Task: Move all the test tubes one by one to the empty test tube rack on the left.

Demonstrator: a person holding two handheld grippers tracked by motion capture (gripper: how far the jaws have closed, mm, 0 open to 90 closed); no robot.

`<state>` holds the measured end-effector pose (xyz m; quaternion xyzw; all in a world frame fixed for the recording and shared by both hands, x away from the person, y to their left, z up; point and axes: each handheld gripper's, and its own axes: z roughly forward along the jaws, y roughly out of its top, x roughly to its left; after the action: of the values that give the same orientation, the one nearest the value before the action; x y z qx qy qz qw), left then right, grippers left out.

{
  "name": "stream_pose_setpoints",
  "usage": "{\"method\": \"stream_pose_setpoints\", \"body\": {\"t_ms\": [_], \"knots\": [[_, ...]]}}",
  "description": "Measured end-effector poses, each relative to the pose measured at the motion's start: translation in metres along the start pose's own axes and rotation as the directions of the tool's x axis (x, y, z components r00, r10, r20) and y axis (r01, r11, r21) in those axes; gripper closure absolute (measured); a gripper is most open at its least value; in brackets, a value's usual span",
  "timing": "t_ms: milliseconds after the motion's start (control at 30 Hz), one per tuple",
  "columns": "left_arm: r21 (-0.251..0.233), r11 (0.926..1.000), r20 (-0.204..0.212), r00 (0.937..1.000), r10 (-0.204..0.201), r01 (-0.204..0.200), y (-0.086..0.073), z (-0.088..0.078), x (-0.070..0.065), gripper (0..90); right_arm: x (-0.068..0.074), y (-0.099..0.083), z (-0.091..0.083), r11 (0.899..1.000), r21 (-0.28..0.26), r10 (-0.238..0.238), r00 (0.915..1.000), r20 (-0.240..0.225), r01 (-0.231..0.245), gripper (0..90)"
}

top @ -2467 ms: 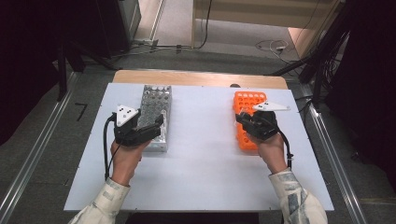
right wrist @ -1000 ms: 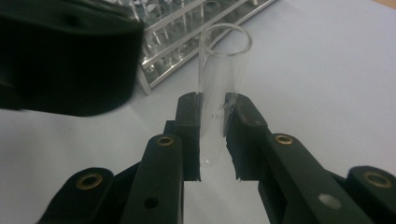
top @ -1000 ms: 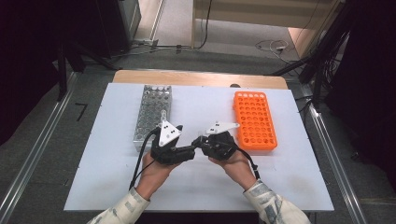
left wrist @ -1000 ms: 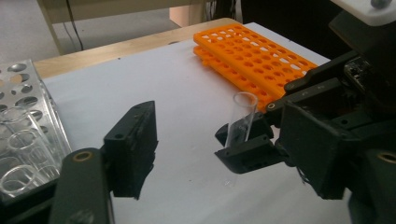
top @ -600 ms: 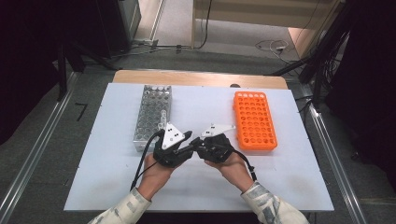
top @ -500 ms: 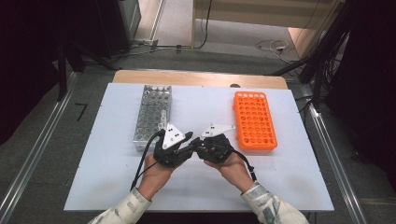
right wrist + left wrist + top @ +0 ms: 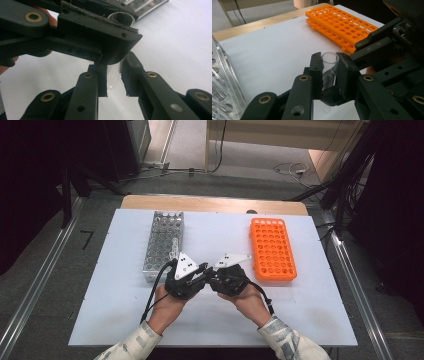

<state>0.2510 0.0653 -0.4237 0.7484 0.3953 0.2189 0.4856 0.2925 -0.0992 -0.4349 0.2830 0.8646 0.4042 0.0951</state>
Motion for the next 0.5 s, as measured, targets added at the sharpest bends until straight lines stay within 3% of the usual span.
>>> {"method": "stream_pose_setpoints", "body": {"t_ms": [300, 400, 500], "knots": [[0.0, 0.9999, 0.003, 0.9999, -0.011, 0.011, 0.0004, -0.0006, 0.0018, 75.0, -0.0007, 0.0001, -0.0006, 1.0, -0.002, 0.005, 1.0, -0.006, -0.005, 69.7], [-0.009, 0.9998, -0.01, 0.9997, -0.02, 0.02, 0.0012, -0.0017, 0.0039, 75.0, -0.0026, 0.0001, -0.0014, 1.0, -0.006, 0.013, 0.9998, -0.016, -0.013, 60.7], [-0.018, 0.9992, -0.017, 0.9992, -0.036, 0.036, 0.0027, -0.0035, 0.0084, 75.0, -0.0043, -0.0003, -0.002, 1.0, -0.018, 0.009, 0.9996, -0.025, -0.009, 45.8]]}}
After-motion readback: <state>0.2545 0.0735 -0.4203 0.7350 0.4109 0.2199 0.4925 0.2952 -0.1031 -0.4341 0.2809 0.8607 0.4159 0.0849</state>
